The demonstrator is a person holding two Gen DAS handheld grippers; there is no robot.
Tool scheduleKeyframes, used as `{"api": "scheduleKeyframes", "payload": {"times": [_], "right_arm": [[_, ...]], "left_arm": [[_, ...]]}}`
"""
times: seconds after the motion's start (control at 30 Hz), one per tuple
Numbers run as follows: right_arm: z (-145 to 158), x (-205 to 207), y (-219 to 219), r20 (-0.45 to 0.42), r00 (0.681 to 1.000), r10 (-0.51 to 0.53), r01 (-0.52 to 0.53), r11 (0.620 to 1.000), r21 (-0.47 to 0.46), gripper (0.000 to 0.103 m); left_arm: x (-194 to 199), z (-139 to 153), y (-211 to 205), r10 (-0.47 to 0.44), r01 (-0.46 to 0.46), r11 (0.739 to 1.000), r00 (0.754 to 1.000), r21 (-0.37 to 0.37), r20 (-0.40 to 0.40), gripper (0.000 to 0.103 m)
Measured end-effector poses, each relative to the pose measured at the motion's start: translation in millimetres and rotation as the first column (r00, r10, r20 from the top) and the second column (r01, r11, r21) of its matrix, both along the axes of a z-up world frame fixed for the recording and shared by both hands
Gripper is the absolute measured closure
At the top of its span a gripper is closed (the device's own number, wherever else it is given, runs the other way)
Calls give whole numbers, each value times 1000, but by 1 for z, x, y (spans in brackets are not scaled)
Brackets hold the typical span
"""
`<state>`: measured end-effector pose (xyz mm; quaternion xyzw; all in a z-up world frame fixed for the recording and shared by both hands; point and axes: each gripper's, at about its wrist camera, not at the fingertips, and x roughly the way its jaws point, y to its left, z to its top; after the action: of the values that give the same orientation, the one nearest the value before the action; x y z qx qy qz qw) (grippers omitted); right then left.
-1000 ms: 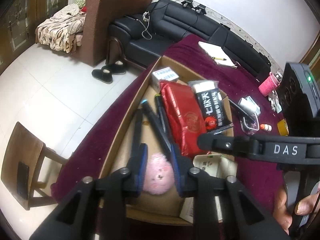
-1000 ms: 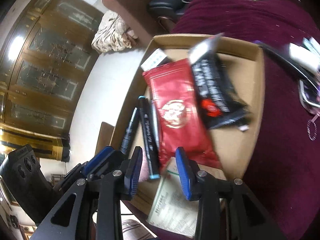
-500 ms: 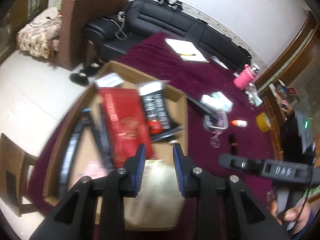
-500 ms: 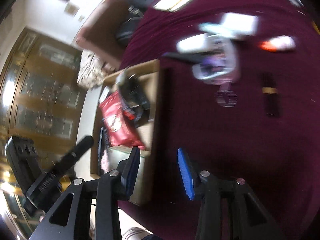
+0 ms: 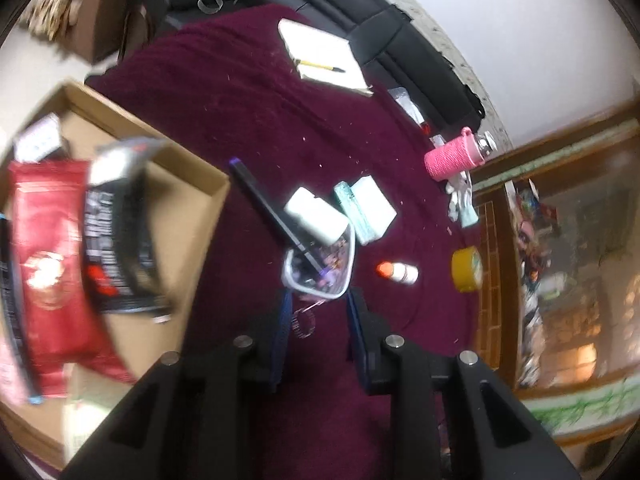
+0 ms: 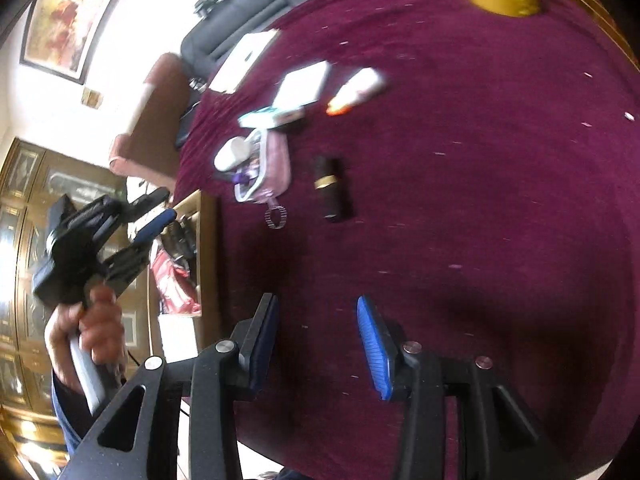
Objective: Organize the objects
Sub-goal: 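Grasp the black lipstick tube with the right gripper while the left grasps a purple-capped marker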
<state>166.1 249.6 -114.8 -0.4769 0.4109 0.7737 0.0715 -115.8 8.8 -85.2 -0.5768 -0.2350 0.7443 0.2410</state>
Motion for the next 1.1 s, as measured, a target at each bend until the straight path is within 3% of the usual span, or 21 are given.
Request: {"api": "scheduleKeyframes", "payload": {"times": [0.27,0.63,0.77,0.97,1.1], "right_arm": [[-14,35,28,36,997,-61,61,998,-6,57],[-22,57,53,70,994,-88,88,996,11,57],[-24,51,56,75,994,-84,84,996,1,57],[-24,13,42,64,998,-17,16,1000,11,56],[-25,-23,28,64,997,42,-45,998,44,56]], "left_arm": [[-32,-49,20,146,-147,989,981,0,130,77],[-65,-90,41,225,-214,973,964,-86,142,77],[-62,-88,46,174,-164,979,982,-120,76,88],[-19,-67,41,66,-75,981,996,-181,-59,88],[26,-60,33,-23,7,982,996,-187,-83,88]]}}
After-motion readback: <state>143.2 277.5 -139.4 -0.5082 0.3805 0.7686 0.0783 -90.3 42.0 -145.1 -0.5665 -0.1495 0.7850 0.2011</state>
